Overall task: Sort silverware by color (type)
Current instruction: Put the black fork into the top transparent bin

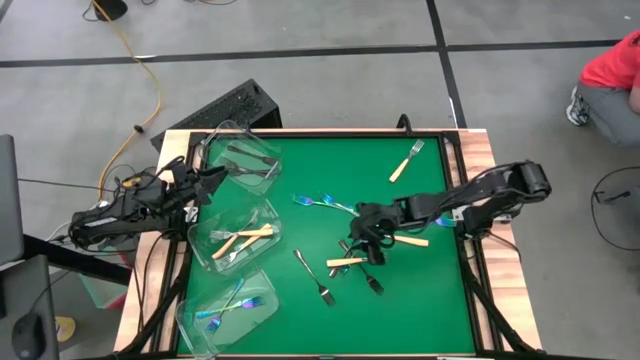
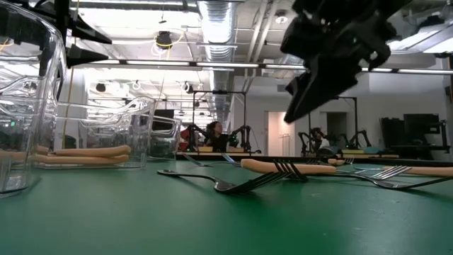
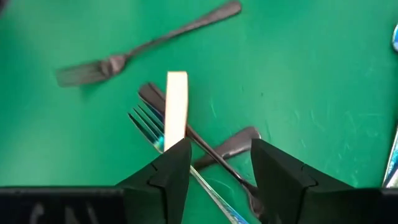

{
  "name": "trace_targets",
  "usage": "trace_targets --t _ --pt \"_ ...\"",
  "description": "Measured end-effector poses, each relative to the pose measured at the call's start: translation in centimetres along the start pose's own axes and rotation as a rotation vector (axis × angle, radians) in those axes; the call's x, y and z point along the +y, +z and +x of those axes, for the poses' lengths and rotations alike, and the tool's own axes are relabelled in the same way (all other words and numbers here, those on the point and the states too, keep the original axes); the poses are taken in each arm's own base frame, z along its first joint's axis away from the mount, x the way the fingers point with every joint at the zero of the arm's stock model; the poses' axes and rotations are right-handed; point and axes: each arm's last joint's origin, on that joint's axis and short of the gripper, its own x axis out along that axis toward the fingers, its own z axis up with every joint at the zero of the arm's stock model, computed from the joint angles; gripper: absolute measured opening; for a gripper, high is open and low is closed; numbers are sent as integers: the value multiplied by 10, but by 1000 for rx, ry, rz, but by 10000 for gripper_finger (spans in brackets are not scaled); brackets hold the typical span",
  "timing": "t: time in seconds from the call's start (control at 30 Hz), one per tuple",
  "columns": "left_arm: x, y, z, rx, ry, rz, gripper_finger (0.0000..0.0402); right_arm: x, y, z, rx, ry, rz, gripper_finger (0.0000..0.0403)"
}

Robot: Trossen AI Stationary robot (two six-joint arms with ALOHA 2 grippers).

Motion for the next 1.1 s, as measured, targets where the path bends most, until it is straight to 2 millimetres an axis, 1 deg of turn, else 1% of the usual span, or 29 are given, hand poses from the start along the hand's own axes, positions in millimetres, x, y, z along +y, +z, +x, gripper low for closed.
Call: trace_targets --t 0.37,0.57,0.93,1.1 --pt "0 0 0 -3 9 3 172 -12 -13 25 98 -15 -129 187" --pt "2 -1 0 0 33 13 172 -14 -21 36 146 -9 -176 187" --pt "2 -1 0 -3 43 7 172 -17 -33 54 220 -13 -147 186" --pt "3 -2 0 0 46 9 172 -17 -36 54 252 -26 -90 169"
